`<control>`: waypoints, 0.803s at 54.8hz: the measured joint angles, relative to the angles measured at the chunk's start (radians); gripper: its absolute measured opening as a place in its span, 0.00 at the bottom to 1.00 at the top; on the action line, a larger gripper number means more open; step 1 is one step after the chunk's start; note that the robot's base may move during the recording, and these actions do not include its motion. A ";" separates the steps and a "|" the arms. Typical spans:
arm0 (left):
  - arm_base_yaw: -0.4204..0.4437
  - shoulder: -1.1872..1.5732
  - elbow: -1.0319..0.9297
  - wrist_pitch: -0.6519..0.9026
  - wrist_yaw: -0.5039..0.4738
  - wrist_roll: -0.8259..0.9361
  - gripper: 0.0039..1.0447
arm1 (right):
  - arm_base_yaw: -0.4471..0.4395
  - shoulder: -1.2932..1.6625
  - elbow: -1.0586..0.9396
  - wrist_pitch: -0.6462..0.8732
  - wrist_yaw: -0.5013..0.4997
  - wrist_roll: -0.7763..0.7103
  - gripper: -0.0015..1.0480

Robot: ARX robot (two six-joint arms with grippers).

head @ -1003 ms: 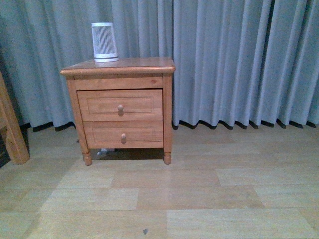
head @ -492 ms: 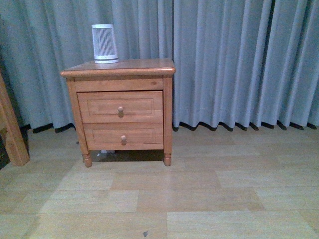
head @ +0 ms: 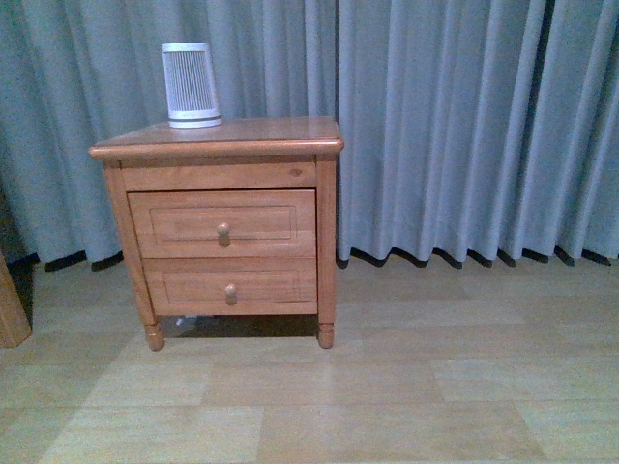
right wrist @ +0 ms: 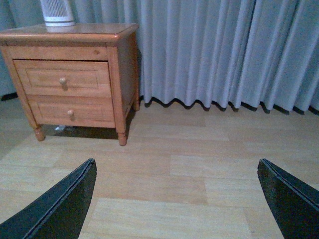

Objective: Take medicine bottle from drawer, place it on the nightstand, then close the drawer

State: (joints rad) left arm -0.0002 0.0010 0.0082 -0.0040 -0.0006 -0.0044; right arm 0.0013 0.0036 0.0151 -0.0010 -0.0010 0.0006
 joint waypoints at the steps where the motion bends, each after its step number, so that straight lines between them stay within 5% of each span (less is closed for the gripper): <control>1: 0.000 0.000 0.000 0.000 0.000 0.000 0.94 | 0.000 0.000 0.000 0.000 0.000 0.000 0.93; 44: 0.000 0.000 0.000 0.000 0.000 0.000 0.94 | 0.000 0.000 0.000 0.000 0.000 0.000 0.93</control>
State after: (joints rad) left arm -0.0002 0.0010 0.0082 -0.0040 -0.0006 -0.0044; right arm 0.0013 0.0036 0.0151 -0.0010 -0.0013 0.0006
